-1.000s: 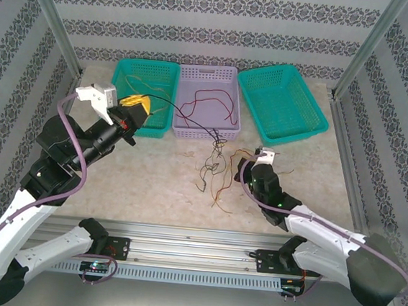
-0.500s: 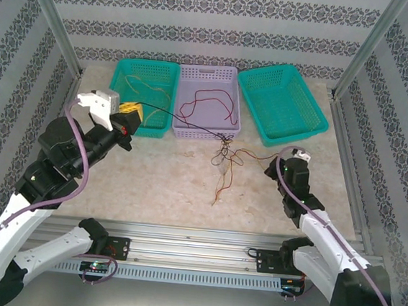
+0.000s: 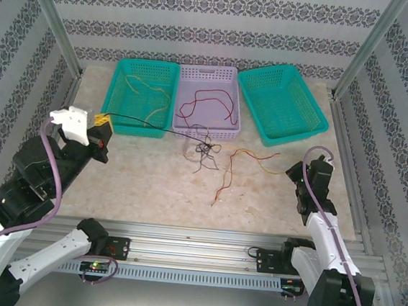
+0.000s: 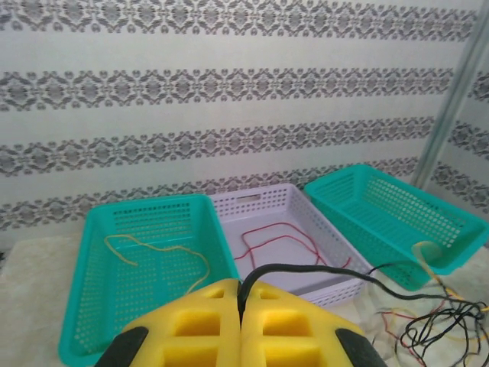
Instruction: Untangle the cables
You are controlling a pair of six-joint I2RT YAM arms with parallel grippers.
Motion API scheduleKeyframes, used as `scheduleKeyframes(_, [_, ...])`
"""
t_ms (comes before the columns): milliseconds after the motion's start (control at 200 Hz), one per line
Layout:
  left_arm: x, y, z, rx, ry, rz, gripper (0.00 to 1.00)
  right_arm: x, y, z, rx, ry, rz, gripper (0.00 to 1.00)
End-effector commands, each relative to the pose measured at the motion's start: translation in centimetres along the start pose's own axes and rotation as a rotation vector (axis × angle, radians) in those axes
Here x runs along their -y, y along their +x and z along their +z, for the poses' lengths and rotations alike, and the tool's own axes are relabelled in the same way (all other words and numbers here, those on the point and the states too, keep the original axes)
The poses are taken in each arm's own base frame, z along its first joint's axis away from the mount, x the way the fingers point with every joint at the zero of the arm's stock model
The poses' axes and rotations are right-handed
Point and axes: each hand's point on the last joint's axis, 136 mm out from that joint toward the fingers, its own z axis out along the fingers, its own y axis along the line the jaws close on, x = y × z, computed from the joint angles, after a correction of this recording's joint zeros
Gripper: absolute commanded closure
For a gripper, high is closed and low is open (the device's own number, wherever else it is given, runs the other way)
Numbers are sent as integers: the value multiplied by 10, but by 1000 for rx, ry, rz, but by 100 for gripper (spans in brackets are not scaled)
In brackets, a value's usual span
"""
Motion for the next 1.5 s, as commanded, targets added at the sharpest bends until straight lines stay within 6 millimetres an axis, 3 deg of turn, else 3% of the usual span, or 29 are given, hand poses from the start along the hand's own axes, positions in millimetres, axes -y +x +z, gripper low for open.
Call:
scheduleKeyframes(0, [-16, 2, -10, -15, -74, 50, 100, 4, -14, -8, 38, 23, 42, 100])
scheduleKeyframes(205, [-22, 2, -10, -25, -114, 70, 100, 11, -27, -16, 74, 40, 80, 100])
scheduleKeyframes(640, [-26, 14, 9, -90, -173, 100, 100, -2, -55, -39, 162, -10, 113, 100])
scheduleKeyframes(854, [-50, 17, 0, -91, -305, 122, 100, 22, -65, -34, 149, -10, 237, 100])
scheduleKeyframes(989, [-52, 25, 1, -124, -325, 130, 100, 24, -68, -31, 115, -42, 282, 100])
scheduleKeyframes(1199, [-24, 49, 22, -194, -180, 84, 100, -15, -64, -36, 63, -98, 60, 100])
scheduleKeyframes(1389, [26, 80, 49, -282, 50, -7, 100, -51, -22, -18, -123, -174, -88, 95])
scheduleKeyframes(1499, [40, 86, 57, -288, 114, -40, 100, -69, -2, -13, -184, -214, -167, 88])
